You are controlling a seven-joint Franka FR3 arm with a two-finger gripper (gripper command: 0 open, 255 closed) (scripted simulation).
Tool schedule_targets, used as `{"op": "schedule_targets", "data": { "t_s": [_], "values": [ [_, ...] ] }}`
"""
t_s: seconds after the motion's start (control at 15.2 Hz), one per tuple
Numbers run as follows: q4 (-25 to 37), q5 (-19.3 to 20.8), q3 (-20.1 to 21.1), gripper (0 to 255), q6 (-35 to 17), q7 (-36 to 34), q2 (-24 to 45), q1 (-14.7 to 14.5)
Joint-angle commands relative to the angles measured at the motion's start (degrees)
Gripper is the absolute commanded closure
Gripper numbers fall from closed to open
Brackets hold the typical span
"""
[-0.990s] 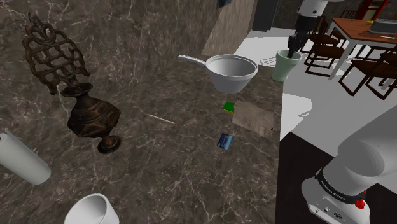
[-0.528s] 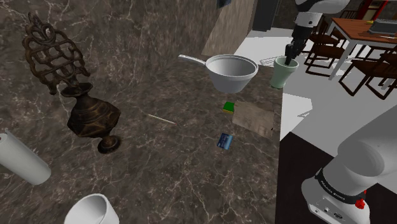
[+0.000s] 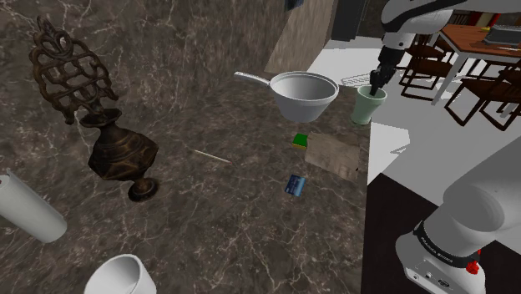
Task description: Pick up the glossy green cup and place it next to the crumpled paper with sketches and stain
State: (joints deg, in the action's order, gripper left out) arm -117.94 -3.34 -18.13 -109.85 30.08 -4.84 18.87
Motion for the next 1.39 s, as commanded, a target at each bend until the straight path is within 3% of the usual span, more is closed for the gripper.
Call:
{"op": "schedule_targets", "data": {
  "t_s": [0.0,0.59,1.12,1.19,1.32],
  "values": [
    [-0.9,-0.19,-0.09,255,-1.44,0.29,0.52,0.04],
    [-5.5,-1.26,-0.26,255,-8.37,1.47,3.04,0.07],
    [-5.5,-1.26,-0.26,255,-8.37,1.47,3.04,0.07],
    [-5.5,-1.26,-0.26,0,-8.36,1.47,3.04,0.07],
    [-5.5,-1.25,-0.26,0,-8.36,1.47,3.03,0.07]
  ]
}}
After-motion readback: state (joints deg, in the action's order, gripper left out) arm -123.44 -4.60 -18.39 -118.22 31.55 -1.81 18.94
